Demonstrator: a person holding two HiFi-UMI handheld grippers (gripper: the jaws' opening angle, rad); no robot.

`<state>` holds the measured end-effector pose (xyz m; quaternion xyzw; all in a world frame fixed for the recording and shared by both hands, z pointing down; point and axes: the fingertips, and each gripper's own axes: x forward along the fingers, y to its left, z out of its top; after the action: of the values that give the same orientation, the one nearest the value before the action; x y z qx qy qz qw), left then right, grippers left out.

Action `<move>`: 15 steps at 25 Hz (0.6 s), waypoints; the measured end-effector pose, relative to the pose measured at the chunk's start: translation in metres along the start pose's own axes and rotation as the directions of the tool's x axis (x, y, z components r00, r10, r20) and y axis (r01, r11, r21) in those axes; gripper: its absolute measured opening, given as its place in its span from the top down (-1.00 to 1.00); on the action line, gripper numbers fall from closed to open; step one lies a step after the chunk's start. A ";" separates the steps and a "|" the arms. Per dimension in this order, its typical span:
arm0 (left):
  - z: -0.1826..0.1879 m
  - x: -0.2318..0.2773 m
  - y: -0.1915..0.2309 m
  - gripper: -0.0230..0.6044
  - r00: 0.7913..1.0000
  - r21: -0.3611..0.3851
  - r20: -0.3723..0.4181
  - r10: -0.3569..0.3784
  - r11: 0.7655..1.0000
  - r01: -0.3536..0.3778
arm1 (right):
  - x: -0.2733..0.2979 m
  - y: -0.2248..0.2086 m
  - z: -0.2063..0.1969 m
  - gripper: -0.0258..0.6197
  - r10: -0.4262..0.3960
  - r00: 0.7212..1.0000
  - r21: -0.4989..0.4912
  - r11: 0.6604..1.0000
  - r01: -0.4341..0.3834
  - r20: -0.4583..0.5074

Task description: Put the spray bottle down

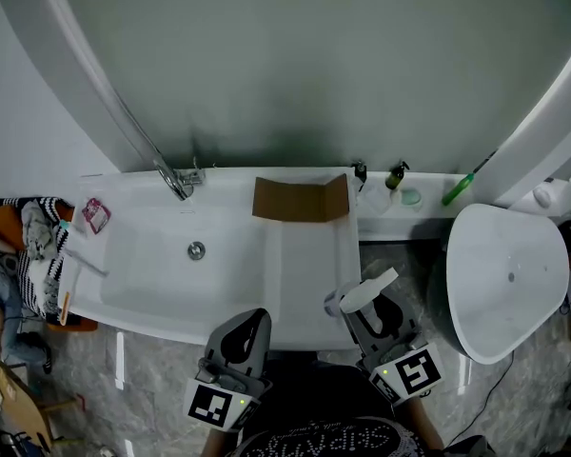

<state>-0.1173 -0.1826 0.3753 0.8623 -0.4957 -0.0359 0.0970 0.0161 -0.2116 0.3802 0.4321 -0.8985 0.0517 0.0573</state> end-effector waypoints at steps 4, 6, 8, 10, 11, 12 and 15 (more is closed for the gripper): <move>-0.007 -0.002 -0.005 0.92 1.000 0.010 -0.018 0.001 1.000 0.000 | -0.004 -0.003 -0.002 0.44 -0.002 1.000 0.012 1.000 0.002 0.008; -0.003 0.000 -0.007 0.92 1.000 -0.002 0.001 0.011 1.000 -0.011 | -0.006 -0.005 -0.002 0.44 -0.004 1.000 0.015 1.000 0.004 0.013; 0.000 0.001 -0.008 0.92 1.000 -0.002 0.012 0.017 1.000 -0.017 | -0.008 -0.007 -0.002 0.44 -0.005 1.000 0.012 1.000 0.005 0.015; 0.003 0.003 -0.010 0.92 1.000 0.001 0.017 0.016 1.000 -0.016 | -0.009 -0.008 -0.002 0.44 -0.008 1.000 0.008 1.000 0.008 0.016; 0.003 0.004 -0.011 0.92 1.000 0.004 0.018 0.012 1.000 -0.012 | -0.009 -0.009 -0.002 0.44 -0.010 1.000 0.009 1.000 0.010 0.017; 0.003 0.004 -0.012 0.92 1.000 0.007 0.013 0.006 1.000 -0.006 | -0.009 -0.009 -0.003 0.44 -0.012 1.000 0.010 1.000 0.012 0.018; -0.002 0.004 -0.013 0.92 1.000 0.016 -0.013 -0.010 1.000 0.011 | -0.007 -0.007 -0.003 0.44 -0.013 1.000 0.010 1.000 0.013 0.024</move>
<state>-0.1043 -0.1797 0.3743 0.8658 -0.4909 -0.0270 0.0929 0.0262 -0.2097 0.3825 0.4387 -0.8961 0.0505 0.0448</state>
